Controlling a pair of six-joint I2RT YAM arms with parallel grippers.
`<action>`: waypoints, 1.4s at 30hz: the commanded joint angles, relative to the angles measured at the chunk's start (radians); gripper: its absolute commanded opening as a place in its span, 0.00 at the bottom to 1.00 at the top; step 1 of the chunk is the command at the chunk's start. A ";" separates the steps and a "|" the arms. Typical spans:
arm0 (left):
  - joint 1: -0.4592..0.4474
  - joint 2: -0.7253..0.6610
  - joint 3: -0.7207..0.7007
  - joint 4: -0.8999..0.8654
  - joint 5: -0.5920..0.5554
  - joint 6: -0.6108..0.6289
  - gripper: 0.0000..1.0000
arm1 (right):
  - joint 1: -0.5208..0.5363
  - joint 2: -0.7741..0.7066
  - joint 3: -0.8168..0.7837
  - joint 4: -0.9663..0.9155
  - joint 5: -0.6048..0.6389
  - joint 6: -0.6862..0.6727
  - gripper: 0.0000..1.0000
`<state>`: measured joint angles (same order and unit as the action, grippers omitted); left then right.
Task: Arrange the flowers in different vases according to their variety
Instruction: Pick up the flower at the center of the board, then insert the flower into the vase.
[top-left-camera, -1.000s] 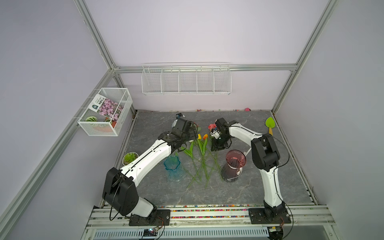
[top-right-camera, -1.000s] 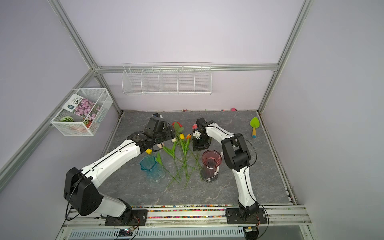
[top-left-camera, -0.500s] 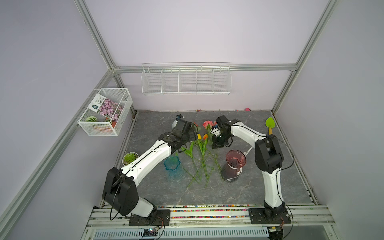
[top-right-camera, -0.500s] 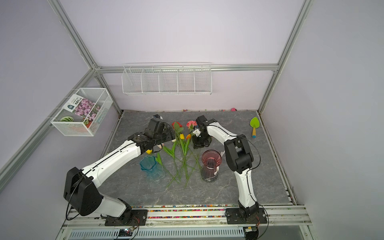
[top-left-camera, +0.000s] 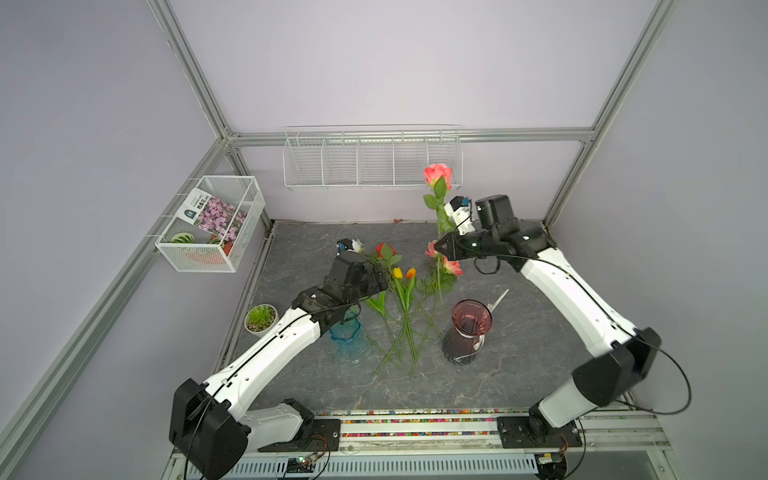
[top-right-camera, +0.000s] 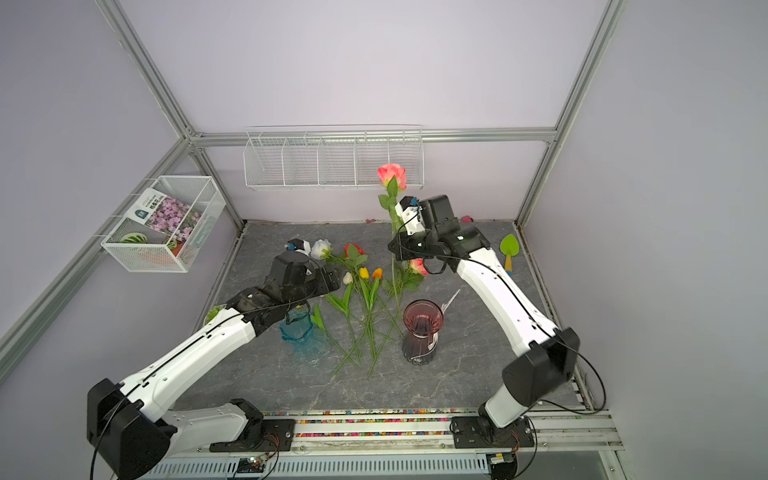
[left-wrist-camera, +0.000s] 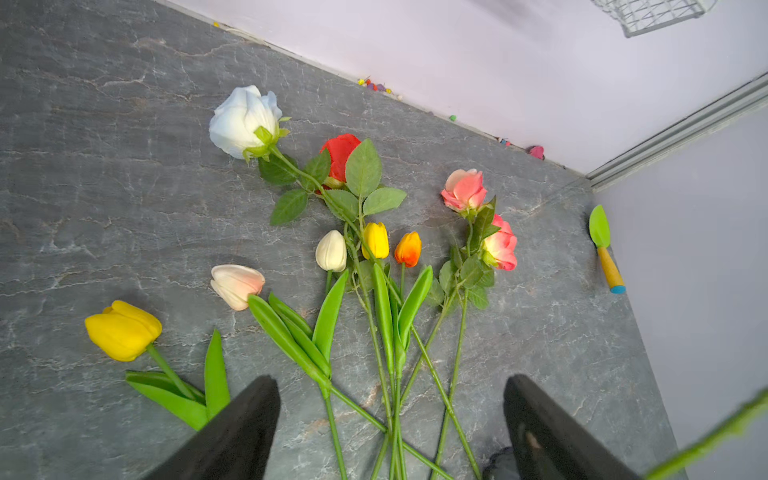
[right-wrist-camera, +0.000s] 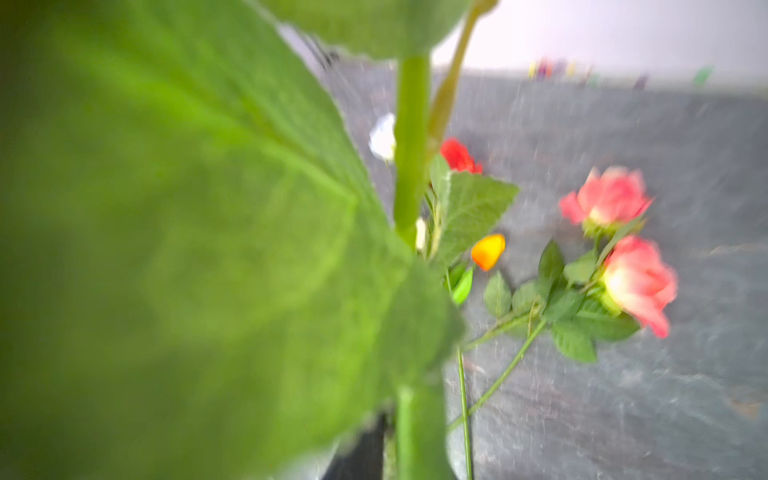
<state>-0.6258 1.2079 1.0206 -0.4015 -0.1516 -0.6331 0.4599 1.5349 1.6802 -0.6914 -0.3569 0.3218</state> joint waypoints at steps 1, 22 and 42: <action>0.000 -0.048 -0.038 0.042 0.000 0.019 0.91 | 0.002 -0.129 -0.046 0.084 0.061 0.044 0.00; 0.000 -0.148 -0.088 0.021 -0.047 0.039 0.97 | 0.003 -0.536 -0.281 0.075 0.161 0.042 0.00; 0.000 0.004 0.004 -0.030 -0.068 0.053 1.00 | 0.059 -0.729 -0.750 0.135 0.179 0.109 0.38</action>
<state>-0.6258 1.1751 0.9813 -0.3943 -0.2131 -0.5922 0.5117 0.8265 0.9401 -0.5457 -0.2020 0.4316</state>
